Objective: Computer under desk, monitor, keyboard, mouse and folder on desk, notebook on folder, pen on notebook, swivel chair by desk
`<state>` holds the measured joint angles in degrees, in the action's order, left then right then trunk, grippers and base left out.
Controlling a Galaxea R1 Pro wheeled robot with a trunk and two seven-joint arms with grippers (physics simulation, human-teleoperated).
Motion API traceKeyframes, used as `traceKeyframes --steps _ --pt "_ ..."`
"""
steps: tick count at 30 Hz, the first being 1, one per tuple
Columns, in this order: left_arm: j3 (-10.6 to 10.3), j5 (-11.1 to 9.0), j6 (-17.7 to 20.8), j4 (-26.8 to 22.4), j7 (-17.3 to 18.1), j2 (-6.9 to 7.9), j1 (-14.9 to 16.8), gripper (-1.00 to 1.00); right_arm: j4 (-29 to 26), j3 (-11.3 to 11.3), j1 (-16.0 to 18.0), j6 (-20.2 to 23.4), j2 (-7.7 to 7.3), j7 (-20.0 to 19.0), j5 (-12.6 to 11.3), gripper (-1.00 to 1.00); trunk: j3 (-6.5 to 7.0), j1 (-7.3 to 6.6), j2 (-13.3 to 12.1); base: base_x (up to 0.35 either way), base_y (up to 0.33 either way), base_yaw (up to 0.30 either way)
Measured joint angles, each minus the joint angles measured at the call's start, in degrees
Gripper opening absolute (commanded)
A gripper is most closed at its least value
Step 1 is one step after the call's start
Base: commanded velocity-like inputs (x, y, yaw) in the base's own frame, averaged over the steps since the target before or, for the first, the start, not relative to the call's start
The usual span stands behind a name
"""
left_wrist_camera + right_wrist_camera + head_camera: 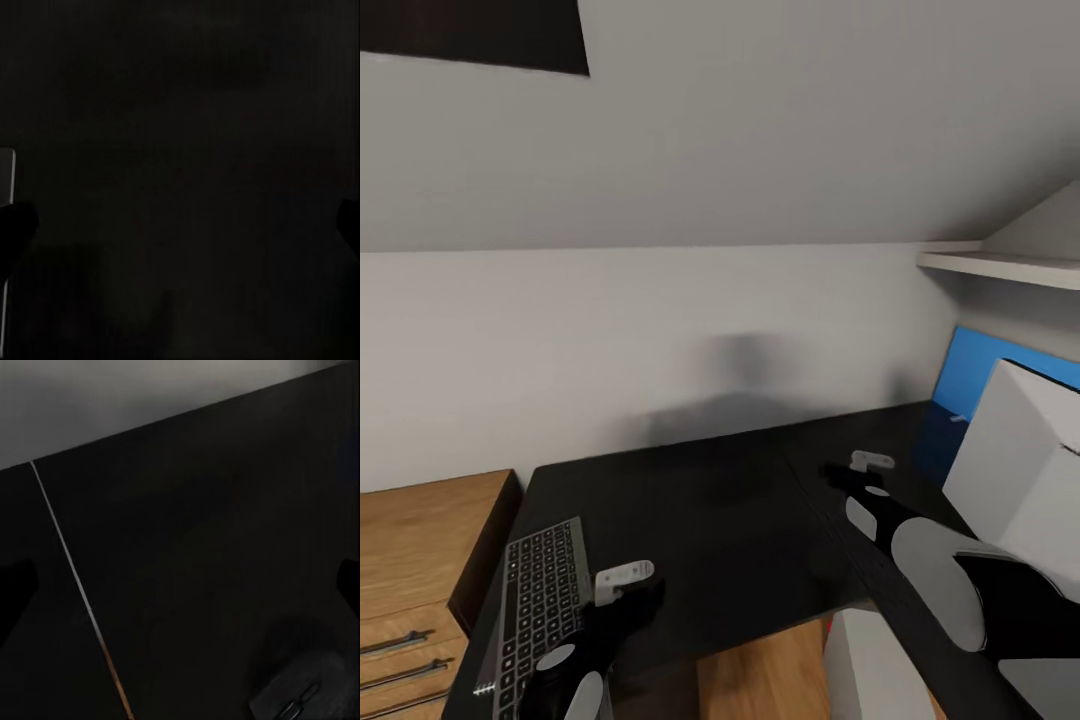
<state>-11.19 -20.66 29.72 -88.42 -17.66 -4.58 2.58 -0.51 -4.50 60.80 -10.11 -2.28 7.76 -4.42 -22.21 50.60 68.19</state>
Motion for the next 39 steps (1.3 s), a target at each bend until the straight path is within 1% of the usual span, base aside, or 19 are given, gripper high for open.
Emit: traceKeyframes --steps 2,9,13,30,33,39 --pt "0.0 0.0 0.0 0.0 0.0 0.0 0.0 1.0 0.0 0.0 0.0 -1.3 0.02 0.0 0.0 1.0 0.07 0.0 0.0 0.0 0.0 -0.219" --pt "0.0 0.0 0.0 0.0 0.0 0.0 0.0 1.0 0.0 0.0 0.0 -1.3 0.07 0.0 0.0 1.0 0.24 0.0 0.0 0.0 0.0 -0.214" --pt "0.0 0.0 0.0 0.1 0.0 0.0 0.0 1.0 0.0 0.0 0.0 -1.3 0.07 0.0 0.0 1.0 0.26 0.0 0.0 0.0 0.0 -0.104" --pt "-0.1 0.0 0.0 0.2 0.1 -0.04 0.0 1.0 0.2 0.0 0.0 -1.3 0.08 0.0 0.0 1.0 0.26 0.0 0.0 0.0 0.0 -0.013" --pt "-0.6 0.0 -0.1 0.2 0.1 -0.05 0.0 1.0 0.2 0.0 0.0 -1.3 0.08 0.0 0.1 1.0 0.26 -0.01 0.0 0.079 0.0 0.0" --pt "-1.5 0.0 -0.1 0.2 0.2 -0.01 -0.1 1.0 0.2 0.0 0.0 -1.3 0.08 0.0 0.1 1.0 0.27 -0.02 0.0 0.232 0.0 0.0"
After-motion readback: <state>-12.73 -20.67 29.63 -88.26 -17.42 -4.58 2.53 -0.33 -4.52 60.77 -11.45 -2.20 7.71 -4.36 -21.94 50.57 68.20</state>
